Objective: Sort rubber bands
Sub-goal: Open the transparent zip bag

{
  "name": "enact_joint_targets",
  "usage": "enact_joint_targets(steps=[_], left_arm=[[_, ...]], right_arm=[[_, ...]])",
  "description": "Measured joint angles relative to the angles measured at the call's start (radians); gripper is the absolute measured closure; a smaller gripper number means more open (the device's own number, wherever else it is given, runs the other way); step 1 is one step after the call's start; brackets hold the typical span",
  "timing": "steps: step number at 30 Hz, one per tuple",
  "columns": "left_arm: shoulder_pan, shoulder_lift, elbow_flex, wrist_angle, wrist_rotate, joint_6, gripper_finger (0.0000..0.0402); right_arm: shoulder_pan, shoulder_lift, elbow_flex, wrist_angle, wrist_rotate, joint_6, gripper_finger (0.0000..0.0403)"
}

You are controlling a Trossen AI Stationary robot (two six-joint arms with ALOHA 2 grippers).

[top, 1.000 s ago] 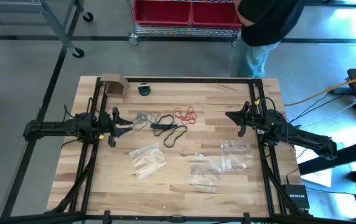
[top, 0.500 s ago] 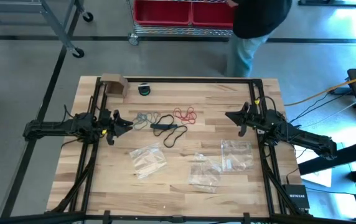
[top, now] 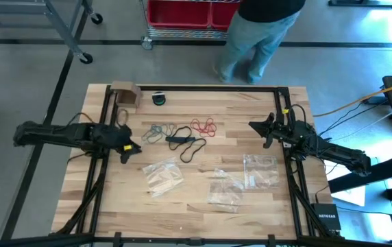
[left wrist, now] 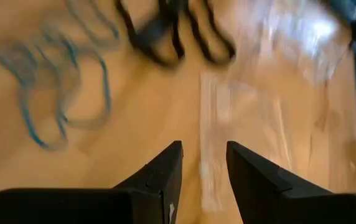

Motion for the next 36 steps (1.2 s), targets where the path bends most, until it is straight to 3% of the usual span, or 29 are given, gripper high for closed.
enact_joint_targets(steps=[6, 11, 25, 31, 36], left_arm=[[-0.060, 0.202, 0.014, 0.061, 0.014, -0.024, 0.0284], [-0.093, 0.286, 0.014, 0.078, 0.022, -0.052, 0.0284], [-0.129, 0.302, 0.015, 0.147, 0.031, -0.066, 0.0284], [-0.129, 0.302, 0.015, 0.147, 0.021, -0.067, 0.0284], [-0.129, 0.302, 0.015, 0.153, 0.020, -0.078, 0.0284]], right_arm=[[0.000, 0.000, 0.000, 0.002, 0.000, -0.032, 0.0402], [0.000, 0.000, 0.000, 0.002, 0.000, -0.039, 0.0402], [0.000, 0.012, 0.000, 0.008, -0.055, 0.059, 0.0402], [0.001, 0.103, 0.000, 0.100, -0.121, 0.078, 0.0402], [0.001, 0.278, 0.003, 0.274, -0.157, 0.092, 0.0402]])
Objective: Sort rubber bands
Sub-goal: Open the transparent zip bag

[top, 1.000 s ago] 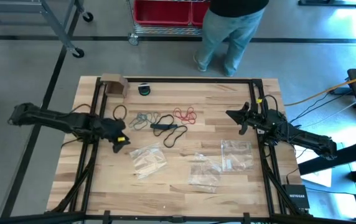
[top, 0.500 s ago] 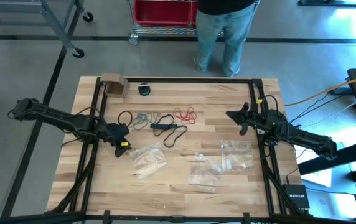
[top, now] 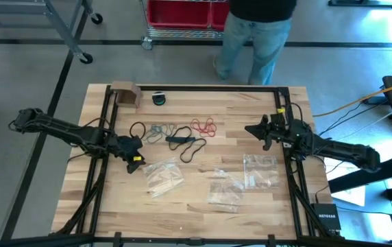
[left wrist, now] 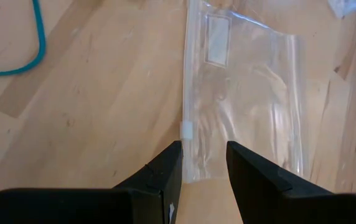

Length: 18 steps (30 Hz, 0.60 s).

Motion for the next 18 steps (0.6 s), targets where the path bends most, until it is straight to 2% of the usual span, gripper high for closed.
enact_joint_targets(steps=[4, 8, 15, 18], left_arm=[[0.000, 0.000, 0.000, 0.019, -0.015, 0.018, 0.0284], [0.001, 0.000, 0.000, 0.030, -0.063, 0.031, 0.0284], [0.001, 0.000, 0.000, 0.035, -0.066, 0.032, 0.0284], [0.001, 0.000, 0.000, 0.039, -0.066, 0.034, 0.0284]], right_arm=[[0.000, 0.187, 0.066, 0.019, 0.034, 0.000, 0.0402], [0.003, 0.405, 0.181, 0.028, 0.007, -0.054, 0.0402], [0.093, 0.820, 0.451, 0.032, 0.006, -0.224, 0.0402], [0.144, 1.007, 0.590, 0.053, 0.024, -0.237, 0.0402]])
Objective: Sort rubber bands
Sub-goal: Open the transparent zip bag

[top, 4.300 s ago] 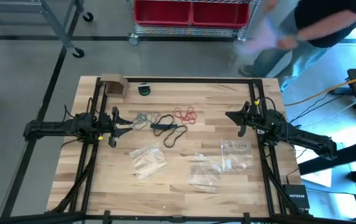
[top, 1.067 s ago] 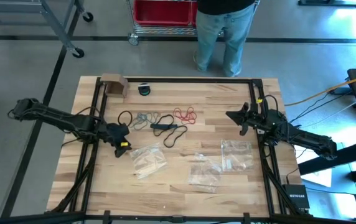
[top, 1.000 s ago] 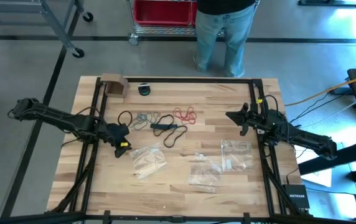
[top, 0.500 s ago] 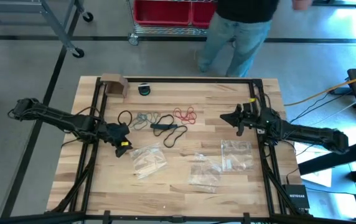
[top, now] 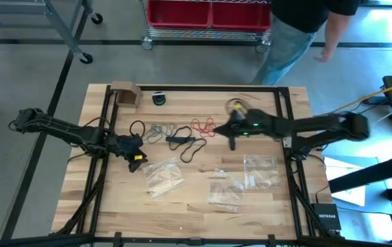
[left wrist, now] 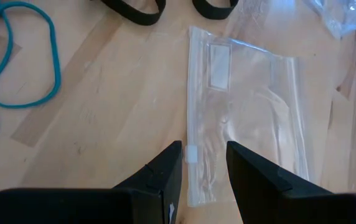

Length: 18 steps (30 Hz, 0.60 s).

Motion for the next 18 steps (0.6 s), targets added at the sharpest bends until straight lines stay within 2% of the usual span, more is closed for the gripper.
enact_joint_targets(steps=[7, 12, 18], left_arm=[[0.000, 0.000, 0.000, 0.002, 0.000, 0.000, 0.0284], [0.000, 0.000, 0.000, 0.003, 0.000, 0.000, 0.0284], [0.000, -0.001, 0.000, 0.003, 0.000, -0.007, 0.0284]], right_arm=[[0.079, 0.388, 0.353, -0.091, -0.020, -0.016, 0.0390], [0.154, 0.599, 0.567, -0.202, -0.050, -0.126, 0.0322], [0.218, 0.778, 0.728, -0.246, 0.069, -0.263, 0.0231]])
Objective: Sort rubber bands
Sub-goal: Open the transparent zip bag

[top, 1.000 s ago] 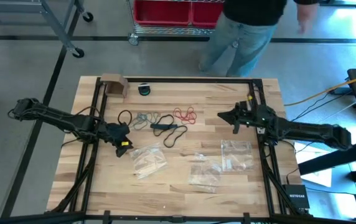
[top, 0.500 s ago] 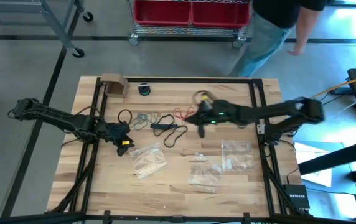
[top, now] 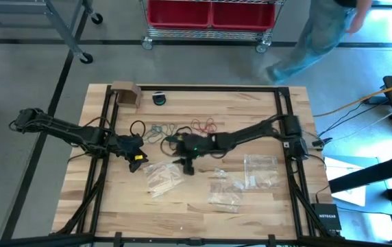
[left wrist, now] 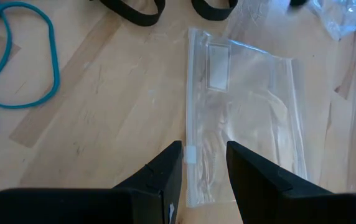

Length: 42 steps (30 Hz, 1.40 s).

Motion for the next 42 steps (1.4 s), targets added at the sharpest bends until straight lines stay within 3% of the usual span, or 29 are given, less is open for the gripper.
enact_joint_targets(steps=[6, 17, 20, 25, 28, 32, 42], left_arm=[[0.000, -0.001, 0.000, 0.004, 0.000, -0.005, 0.0284], [0.000, -0.001, 0.000, 0.010, 0.000, -0.020, 0.0284], [0.000, -0.001, 0.000, 0.022, 0.000, -0.020, 0.0284], [0.000, -0.001, 0.000, 0.049, 0.000, -0.002, 0.0284], [0.000, -0.001, 0.000, 0.062, -0.002, 0.007, 0.0284], [0.000, -0.001, 0.000, 0.064, -0.010, -0.017, 0.0284], [0.002, -0.001, 0.000, 0.233, -0.075, -0.032, 0.0284]], right_arm=[[0.004, 0.147, 0.108, -0.029, 0.021, -0.051, 0.0201], [0.004, 0.201, 0.115, -0.065, 0.045, -0.080, 0.0227], [-0.001, 0.201, 0.114, -0.079, 0.033, -0.081, 0.0260], [-0.003, 0.201, 0.114, -0.119, 0.037, -0.087, 0.0372], [-0.003, 0.196, 0.113, -0.116, 0.041, -0.107, 0.0392], [0.008, 0.164, 0.108, -0.140, 0.121, -0.161, 0.0398], [0.080, -0.050, 0.108, -0.302, 0.474, -0.408, 0.0402]])
